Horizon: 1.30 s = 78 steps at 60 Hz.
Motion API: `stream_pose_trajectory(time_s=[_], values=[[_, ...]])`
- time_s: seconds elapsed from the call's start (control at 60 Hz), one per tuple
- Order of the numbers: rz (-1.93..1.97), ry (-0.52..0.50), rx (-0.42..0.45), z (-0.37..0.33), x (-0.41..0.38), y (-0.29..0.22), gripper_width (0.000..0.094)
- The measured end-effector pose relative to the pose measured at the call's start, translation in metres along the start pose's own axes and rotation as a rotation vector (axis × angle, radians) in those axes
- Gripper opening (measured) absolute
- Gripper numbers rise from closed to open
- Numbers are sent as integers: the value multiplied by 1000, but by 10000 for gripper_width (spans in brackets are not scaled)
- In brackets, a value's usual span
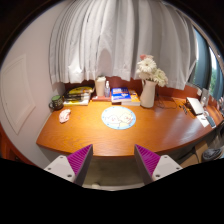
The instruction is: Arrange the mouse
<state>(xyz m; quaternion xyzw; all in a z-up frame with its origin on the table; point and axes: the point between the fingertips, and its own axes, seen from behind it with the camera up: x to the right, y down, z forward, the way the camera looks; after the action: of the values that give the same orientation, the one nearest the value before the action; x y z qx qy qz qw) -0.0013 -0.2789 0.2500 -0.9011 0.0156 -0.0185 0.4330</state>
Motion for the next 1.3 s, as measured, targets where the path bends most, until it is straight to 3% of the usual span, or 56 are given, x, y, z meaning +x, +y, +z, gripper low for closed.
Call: stream_pose_trajectory(time_s=[0.167,0.333,0.583,0.95,1.033,1.133,1.3], values=[[-16,-55,-71,16,-63,13,837],[-11,-137,-97,28,-131,-12,842],[-26,-189,-111,49,-182,-89,850],[-25,-198,-87,71,-159,-222,837],[-25,-198,-78,70,-149,-248,779],[-57,-157,-81,60,-121,-269,578],[-51,-164,-95,30,-79,-296,466]])
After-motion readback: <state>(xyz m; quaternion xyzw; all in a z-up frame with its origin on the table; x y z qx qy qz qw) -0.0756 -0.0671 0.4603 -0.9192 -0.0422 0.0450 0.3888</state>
